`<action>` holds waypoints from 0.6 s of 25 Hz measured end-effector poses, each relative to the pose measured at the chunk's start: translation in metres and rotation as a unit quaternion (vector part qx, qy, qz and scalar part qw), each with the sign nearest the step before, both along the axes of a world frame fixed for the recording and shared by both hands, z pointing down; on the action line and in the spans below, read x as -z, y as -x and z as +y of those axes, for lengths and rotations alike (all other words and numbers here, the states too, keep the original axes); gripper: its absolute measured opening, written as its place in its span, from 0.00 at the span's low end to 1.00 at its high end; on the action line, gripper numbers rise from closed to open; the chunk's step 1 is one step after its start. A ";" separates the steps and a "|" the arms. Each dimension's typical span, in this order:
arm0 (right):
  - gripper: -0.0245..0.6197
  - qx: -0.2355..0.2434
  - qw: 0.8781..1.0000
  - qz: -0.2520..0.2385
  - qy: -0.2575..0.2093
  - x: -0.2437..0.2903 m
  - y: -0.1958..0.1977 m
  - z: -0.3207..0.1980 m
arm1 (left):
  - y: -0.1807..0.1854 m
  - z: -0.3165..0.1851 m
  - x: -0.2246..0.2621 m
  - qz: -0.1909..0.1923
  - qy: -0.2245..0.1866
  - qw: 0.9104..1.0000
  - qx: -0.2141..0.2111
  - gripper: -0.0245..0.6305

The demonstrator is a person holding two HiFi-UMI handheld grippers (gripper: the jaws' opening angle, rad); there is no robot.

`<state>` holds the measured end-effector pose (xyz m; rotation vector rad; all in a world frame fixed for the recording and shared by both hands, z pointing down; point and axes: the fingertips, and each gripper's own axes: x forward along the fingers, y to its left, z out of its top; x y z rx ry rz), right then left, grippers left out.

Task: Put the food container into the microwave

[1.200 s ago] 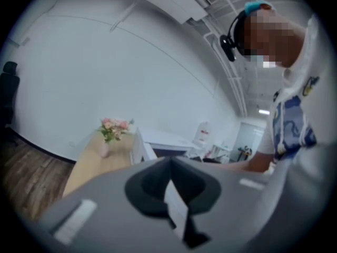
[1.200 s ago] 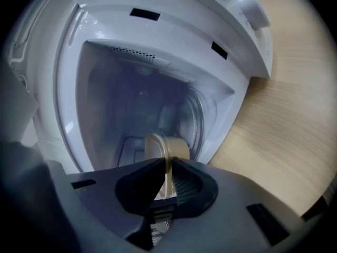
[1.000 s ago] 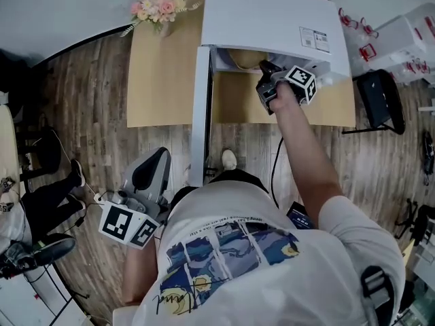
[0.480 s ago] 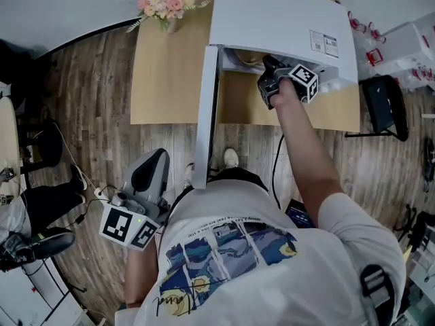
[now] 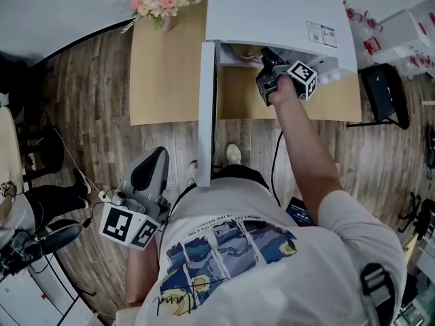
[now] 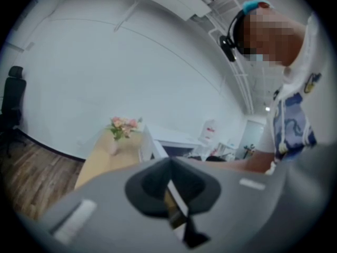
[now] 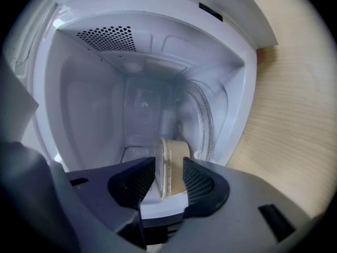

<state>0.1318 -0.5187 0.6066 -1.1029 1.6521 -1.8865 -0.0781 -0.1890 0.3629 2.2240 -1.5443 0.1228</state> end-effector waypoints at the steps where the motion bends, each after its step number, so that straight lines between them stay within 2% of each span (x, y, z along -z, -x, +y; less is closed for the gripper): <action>1: 0.29 -0.001 1.000 0.001 0.000 0.001 -0.001 0.003 | 0.000 0.000 0.000 0.001 0.000 1.000 -0.004 0.05; 11: 0.28 -0.015 1.000 0.020 -0.002 0.008 -0.026 0.046 | -0.005 0.005 0.000 0.019 -0.011 0.998 -0.059 0.05; 15: 0.24 -0.017 0.999 0.050 -0.010 0.014 -0.036 0.071 | -0.006 0.010 0.001 0.027 -0.019 0.996 -0.083 0.05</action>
